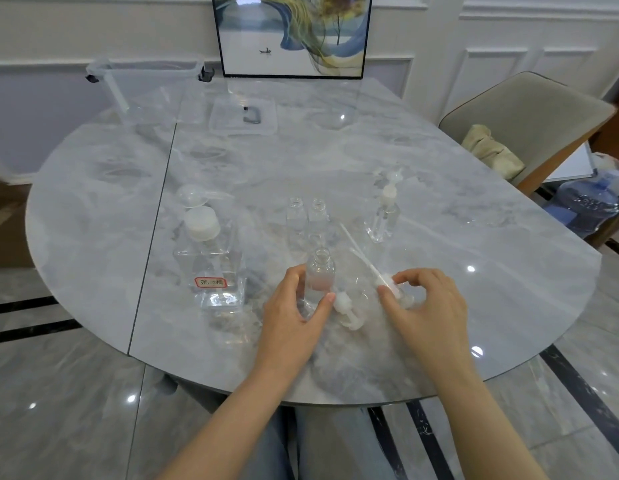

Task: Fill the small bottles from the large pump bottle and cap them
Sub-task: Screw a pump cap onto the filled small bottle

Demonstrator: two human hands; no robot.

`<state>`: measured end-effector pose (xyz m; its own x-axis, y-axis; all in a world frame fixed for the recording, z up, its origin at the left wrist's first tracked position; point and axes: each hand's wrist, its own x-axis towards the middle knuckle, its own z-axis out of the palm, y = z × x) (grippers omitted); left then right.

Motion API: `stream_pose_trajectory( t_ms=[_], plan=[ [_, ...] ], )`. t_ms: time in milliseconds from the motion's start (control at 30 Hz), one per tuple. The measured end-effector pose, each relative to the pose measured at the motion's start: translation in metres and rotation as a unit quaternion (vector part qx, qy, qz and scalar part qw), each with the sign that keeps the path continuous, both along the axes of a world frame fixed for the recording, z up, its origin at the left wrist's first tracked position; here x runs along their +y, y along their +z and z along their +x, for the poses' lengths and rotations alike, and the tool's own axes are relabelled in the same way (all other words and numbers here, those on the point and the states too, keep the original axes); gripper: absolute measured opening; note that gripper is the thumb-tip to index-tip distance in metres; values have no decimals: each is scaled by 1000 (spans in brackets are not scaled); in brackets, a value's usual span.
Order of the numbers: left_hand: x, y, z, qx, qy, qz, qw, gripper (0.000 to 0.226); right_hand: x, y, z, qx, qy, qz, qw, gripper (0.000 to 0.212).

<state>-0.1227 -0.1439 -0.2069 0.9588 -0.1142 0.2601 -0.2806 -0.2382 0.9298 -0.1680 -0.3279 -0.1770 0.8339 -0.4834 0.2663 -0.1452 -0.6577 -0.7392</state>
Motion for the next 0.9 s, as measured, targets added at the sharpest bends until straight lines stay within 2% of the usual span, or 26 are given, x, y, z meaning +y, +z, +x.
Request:
stream_pose_trajectory(
  t_ms=[133, 300, 467, 600, 633, 700, 900],
  plan=[
    [0, 0, 0, 4, 1, 2, 1000, 26, 3, 10, 0, -52, 11, 118, 992, 16],
    [0, 1, 0, 20, 10, -17, 1000, 30, 9, 21, 4, -66, 43, 274, 958, 18],
    [1, 4, 0, 29, 24, -41, 998, 32, 17, 29, 11, -82, 58, 436, 894, 21],
    [1, 6, 0, 33, 50, -48, 997, 32, 23, 41, 23, -98, 80, 551, 825, 19],
    [1, 5, 0, 37, 55, -47, 997, 32, 25, 46, 26, -104, 82, 565, 815, 17],
    [2, 5, 0, 41, 62, -45, 996, 33, 28, 55, 32, -118, 84, 555, 819, 14],
    [3, 5, -1, 45, 63, -38, 996, 34, 39, 85, 46, -208, 93, 405, 885, 22]
  ],
)
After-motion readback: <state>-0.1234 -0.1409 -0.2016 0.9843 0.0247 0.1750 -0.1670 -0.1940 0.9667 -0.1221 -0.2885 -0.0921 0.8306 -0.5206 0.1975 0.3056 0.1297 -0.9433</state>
